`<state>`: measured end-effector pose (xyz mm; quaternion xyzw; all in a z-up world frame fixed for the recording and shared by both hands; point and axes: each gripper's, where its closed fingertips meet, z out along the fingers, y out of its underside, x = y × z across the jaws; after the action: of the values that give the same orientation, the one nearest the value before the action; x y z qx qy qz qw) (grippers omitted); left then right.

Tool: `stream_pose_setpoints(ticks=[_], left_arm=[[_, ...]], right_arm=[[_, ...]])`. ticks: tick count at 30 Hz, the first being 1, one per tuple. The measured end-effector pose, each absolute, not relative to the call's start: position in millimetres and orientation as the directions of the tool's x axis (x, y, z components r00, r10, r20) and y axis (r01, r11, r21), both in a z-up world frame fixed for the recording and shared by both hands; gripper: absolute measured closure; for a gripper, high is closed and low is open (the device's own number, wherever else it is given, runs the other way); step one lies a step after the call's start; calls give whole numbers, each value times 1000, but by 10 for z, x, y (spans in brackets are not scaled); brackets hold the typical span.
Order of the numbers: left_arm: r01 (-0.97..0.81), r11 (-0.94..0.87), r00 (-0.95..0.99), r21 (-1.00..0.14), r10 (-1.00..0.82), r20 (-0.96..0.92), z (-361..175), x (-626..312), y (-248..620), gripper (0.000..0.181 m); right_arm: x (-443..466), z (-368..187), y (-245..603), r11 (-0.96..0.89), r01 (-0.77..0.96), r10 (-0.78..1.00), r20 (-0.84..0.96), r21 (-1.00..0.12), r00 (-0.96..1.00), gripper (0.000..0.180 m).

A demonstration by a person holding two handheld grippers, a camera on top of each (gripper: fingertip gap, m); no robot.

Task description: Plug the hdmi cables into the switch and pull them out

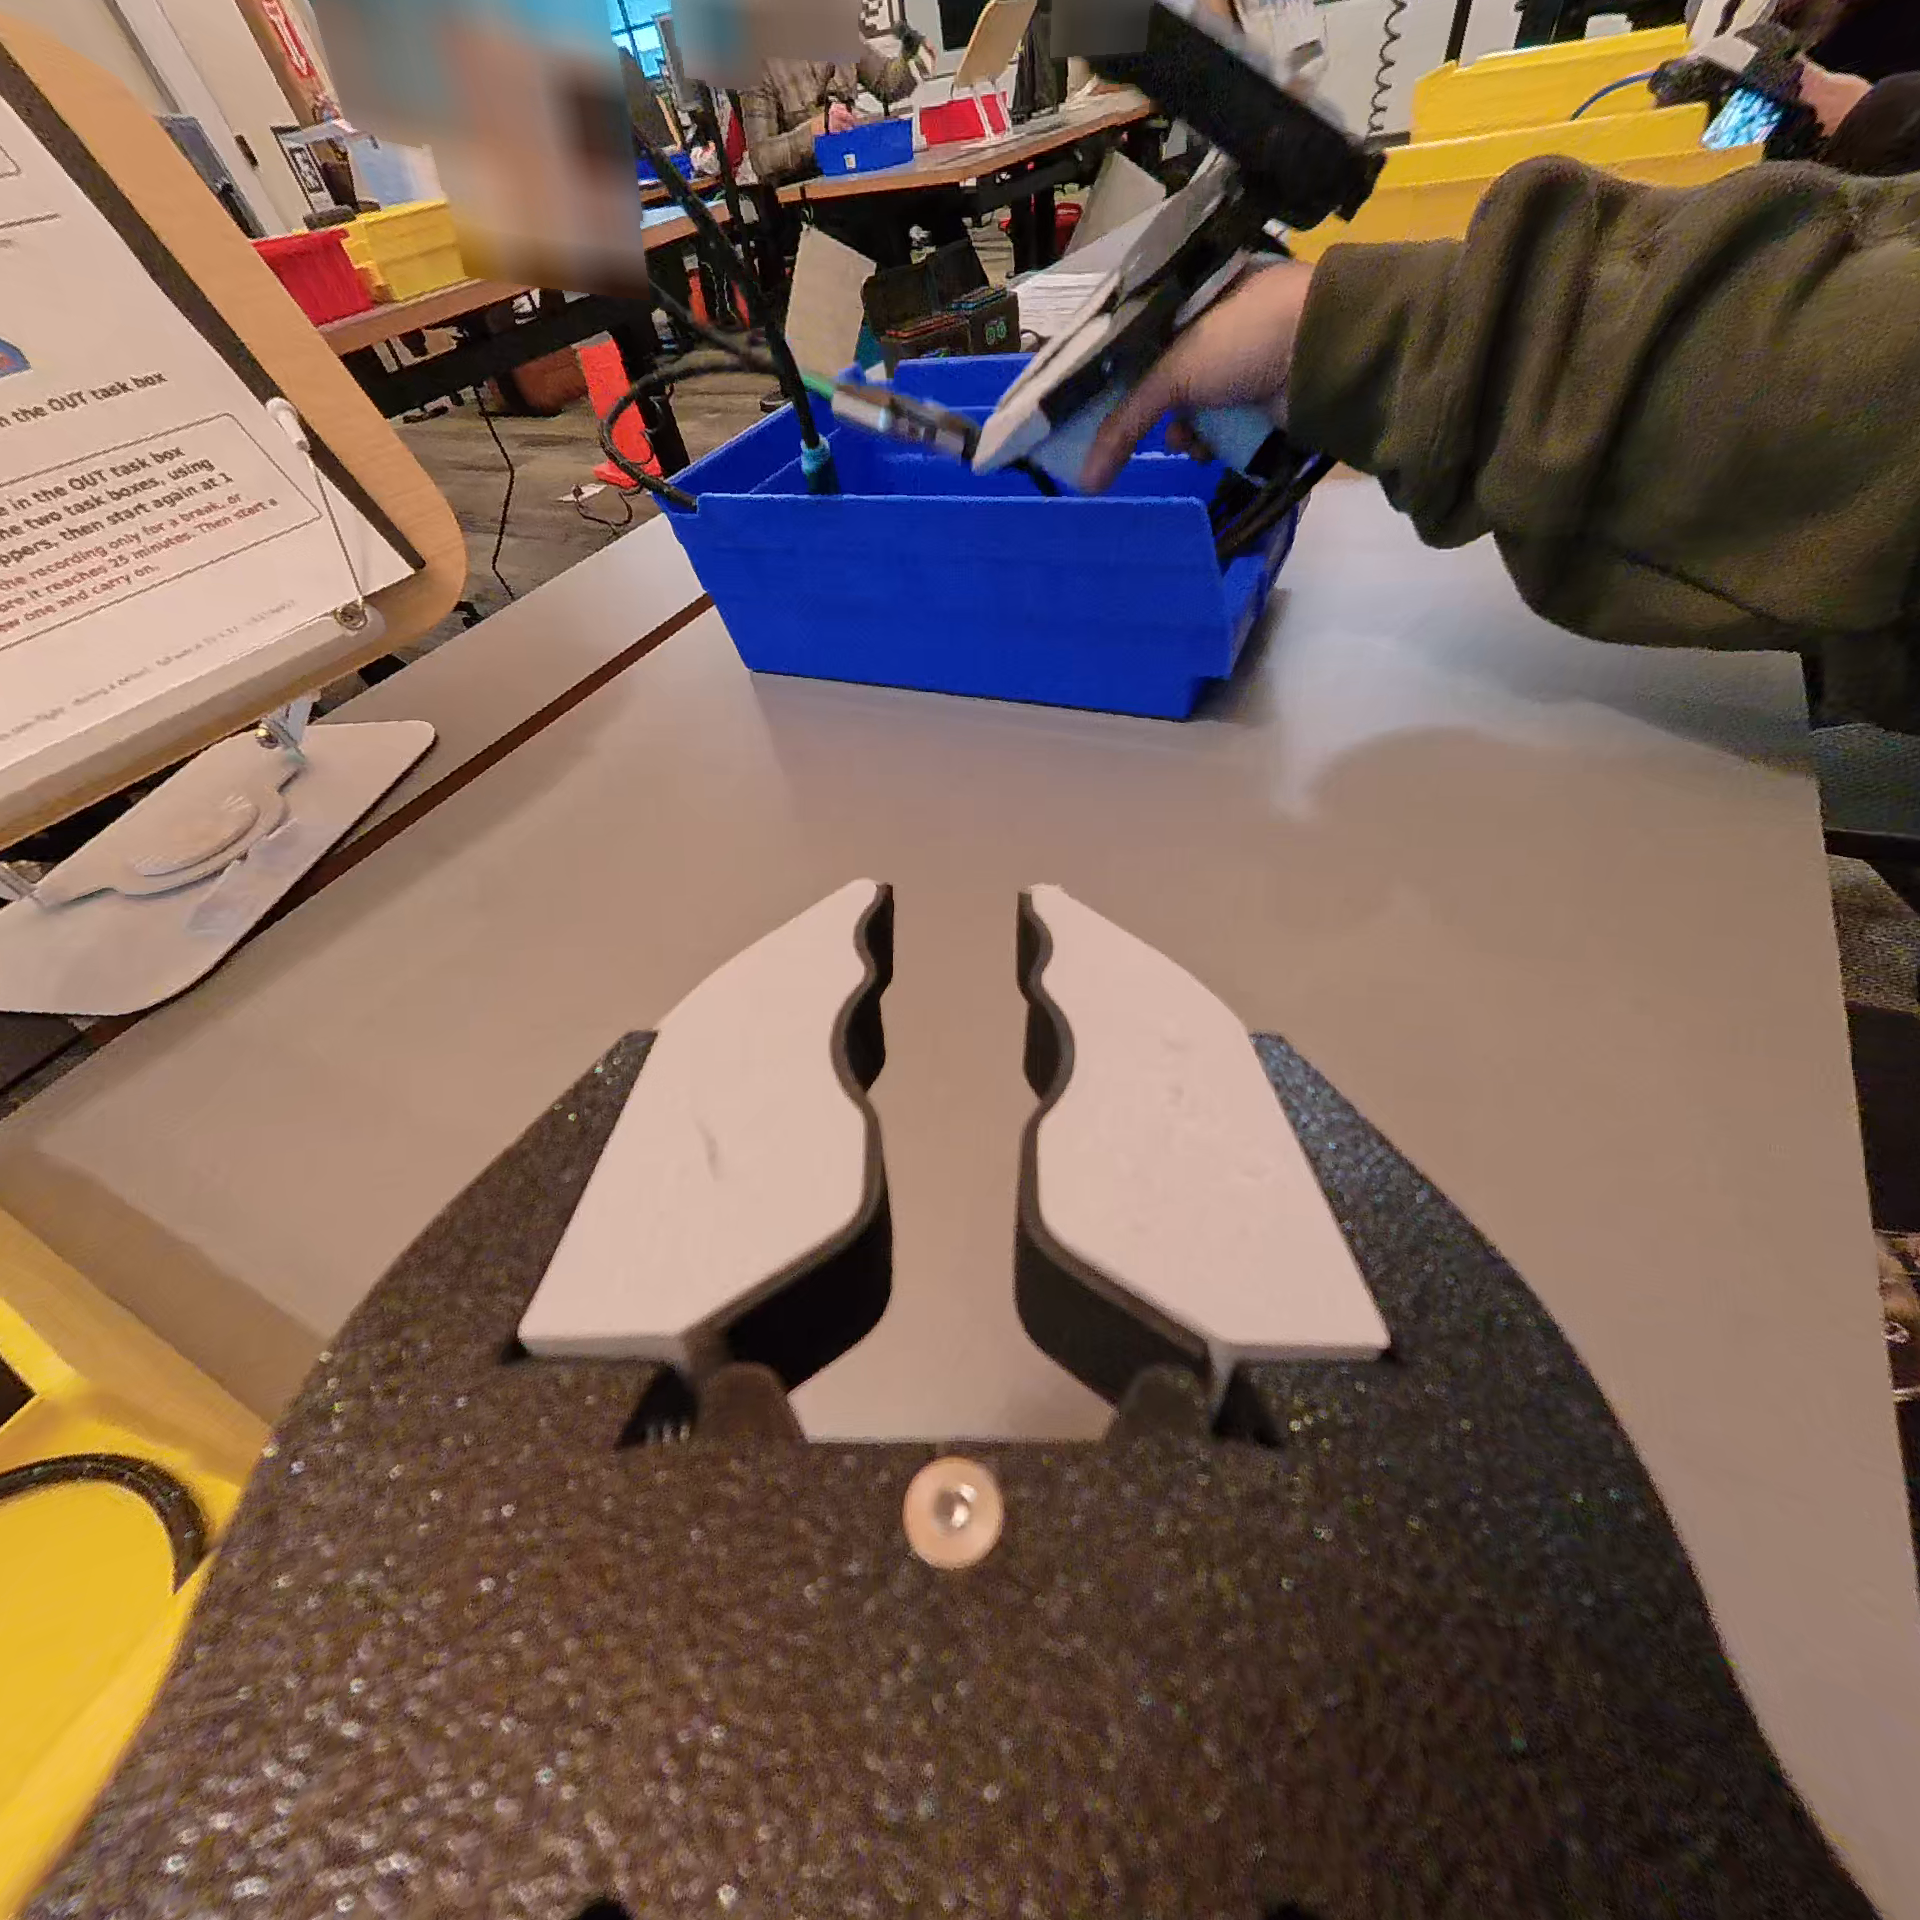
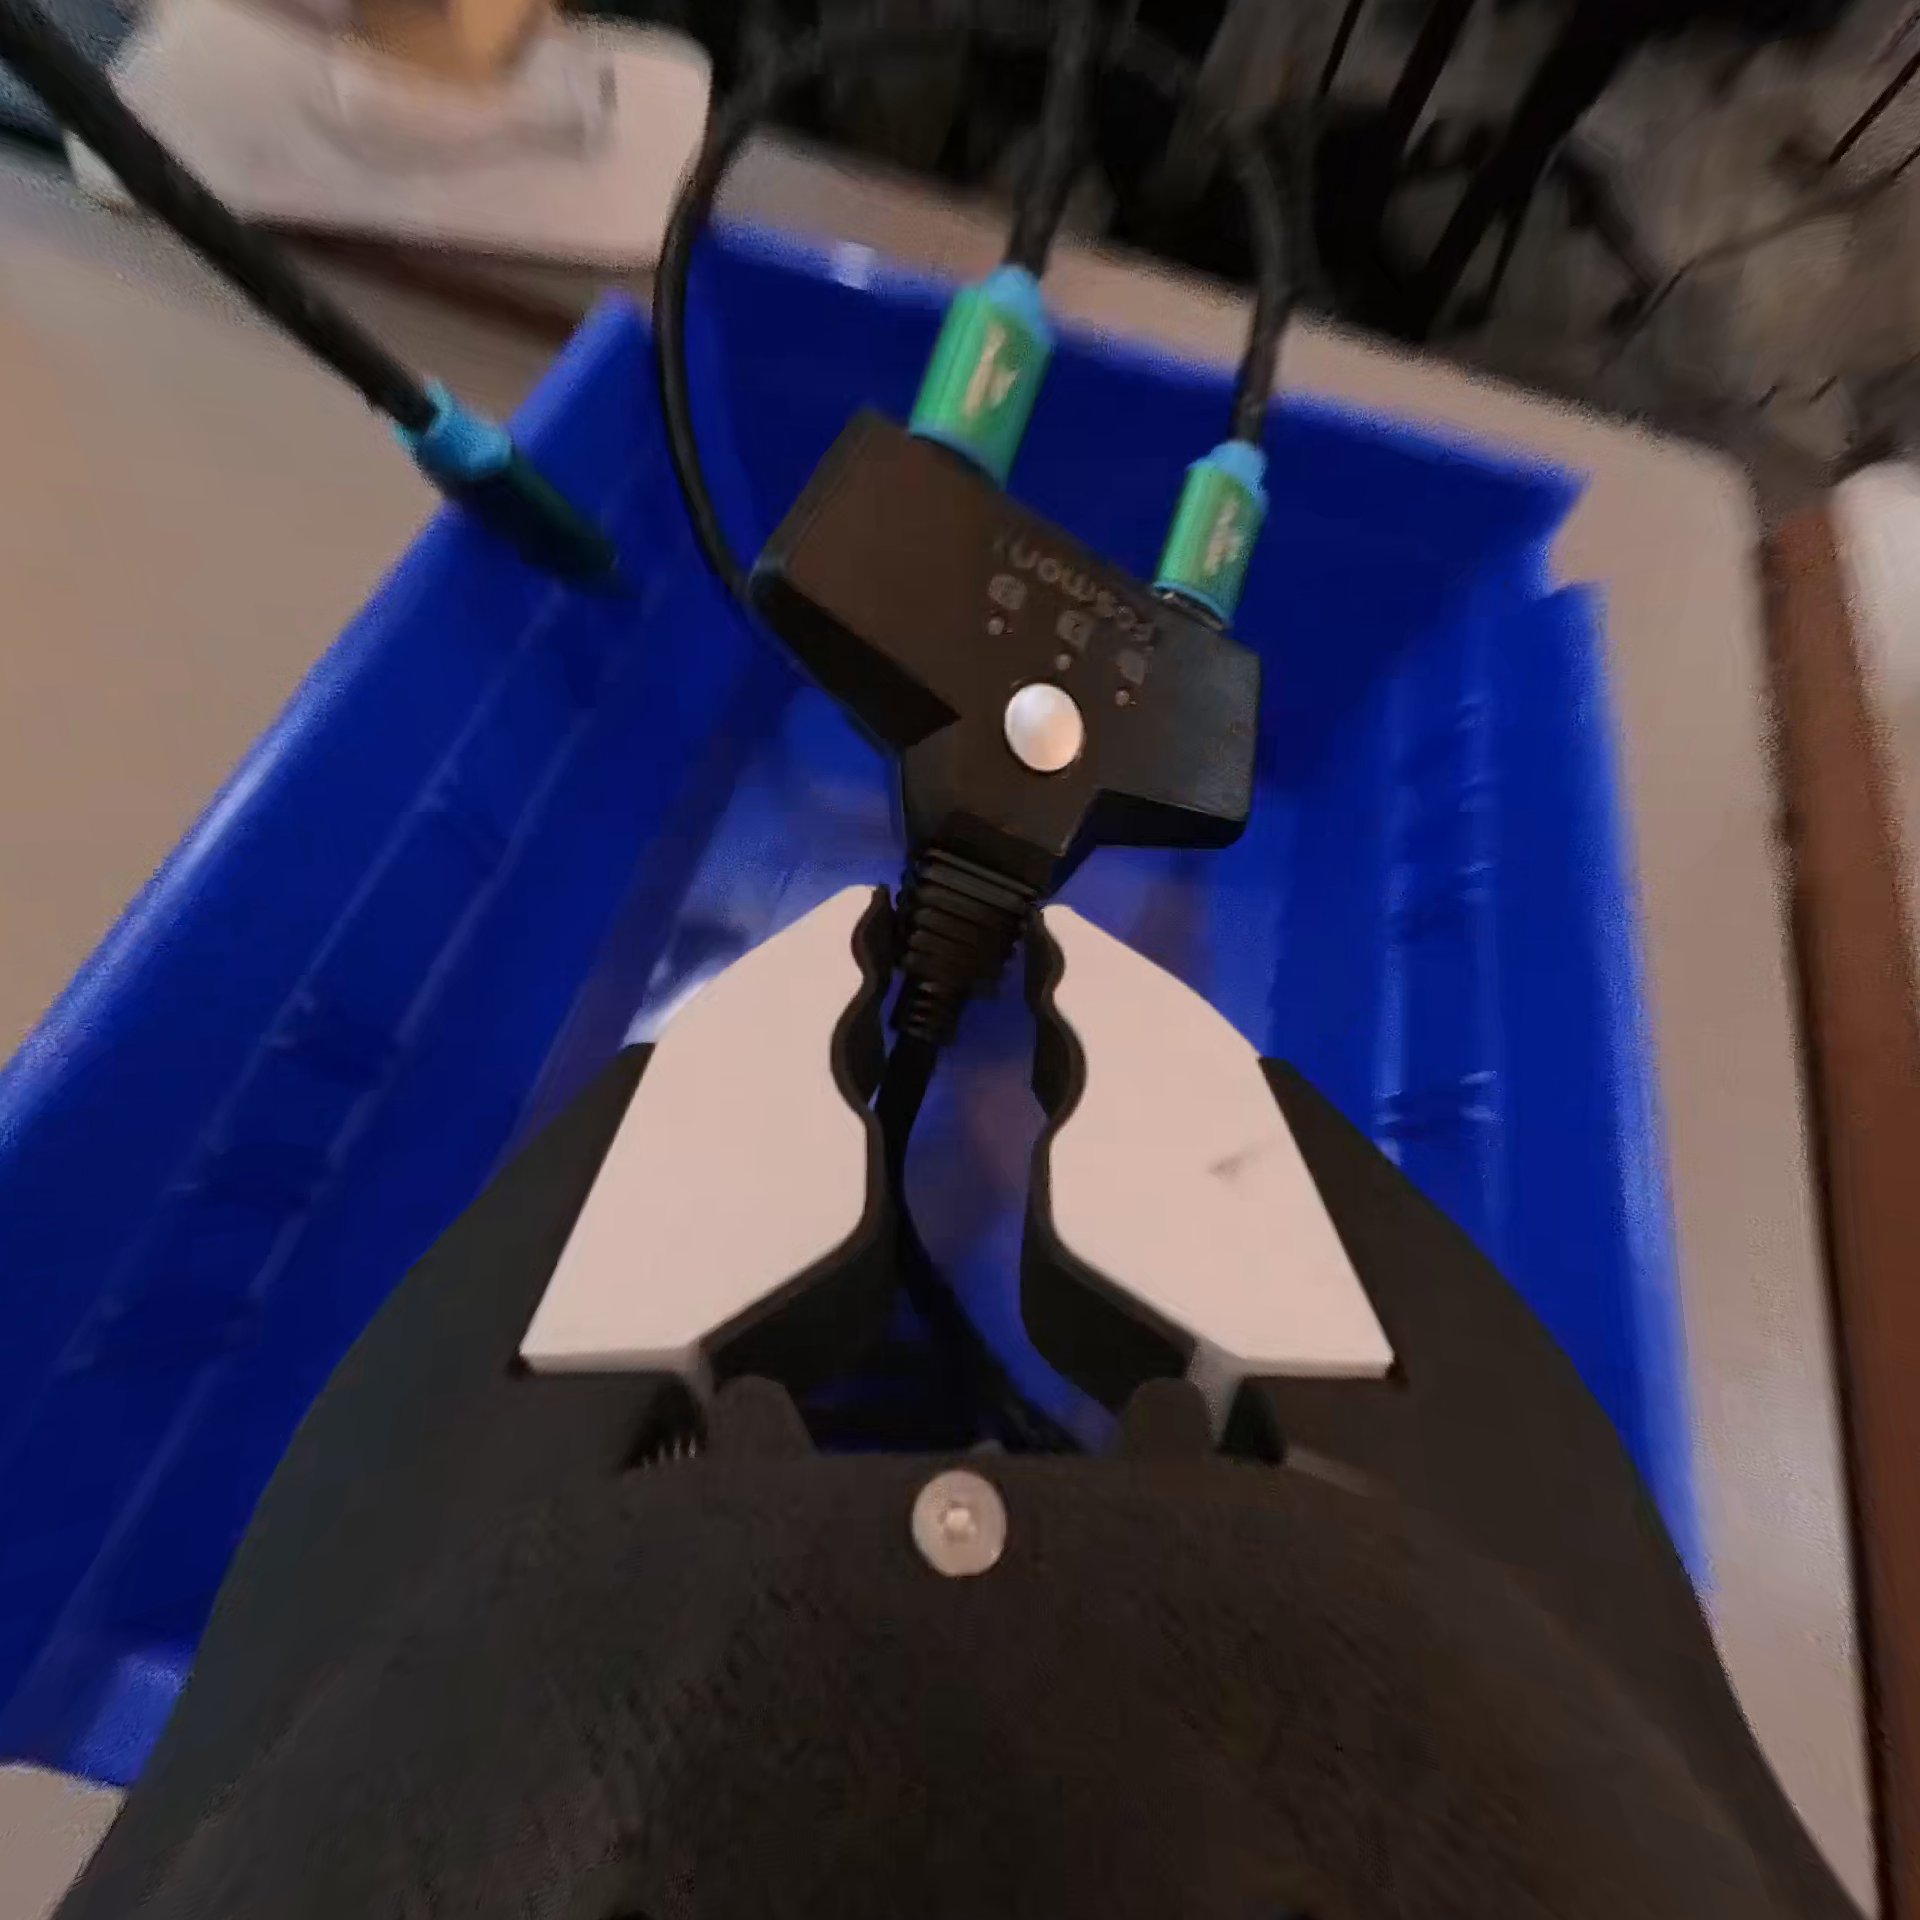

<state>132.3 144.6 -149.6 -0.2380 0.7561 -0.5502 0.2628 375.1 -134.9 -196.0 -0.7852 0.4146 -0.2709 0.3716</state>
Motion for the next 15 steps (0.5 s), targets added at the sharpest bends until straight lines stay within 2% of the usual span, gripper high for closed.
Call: stream_pose_setpoints(ticks=[2, 4, 8, 9, 11, 13, 15], left_arm=[[-70, 279, -754, -958, -643, -132, -1494, 1312, 1419, 159], [-71, 292, -763, -954, -632, -137, -1514, 1293, 1380, 159], [-66, 355, -776, -933, -606, -176, -1594, 1257, 1337, 159], [-64, 367, -779, -928, -599, -183, -1609, 1250, 1333, 159], [-59, 373, -784, -926, -591, -188, -1616, 1242, 1330, 159], [-63, 363, -784, -930, -594, -179, -1603, 1246, 1345, 158], [-63, 352, -781, -934, -599, -173, -1581, 1248, 1370, 159]], right_arm=[[3711, -2183, -1263, -418, -532, -837, 85, -736, 541, 153], [3724, -2213, -1260, -478, -522, -821, 149, -707, 550, 151], [3693, -2082, -1308, -566, -506, -770, 198, -651, 607, 135], [3686, -1995, -1328, -573, -497, -761, 199, -652, 617, 135], [3701, -1674, -1339, -549, -421, -752, 205, -722, 627, 131], [3629, -1351, -1360, -500, -381, -743, 160, -778, 650, 136], [3480, -1125, -1516, -507, -389, -745, 163, -769, 647, 140]])
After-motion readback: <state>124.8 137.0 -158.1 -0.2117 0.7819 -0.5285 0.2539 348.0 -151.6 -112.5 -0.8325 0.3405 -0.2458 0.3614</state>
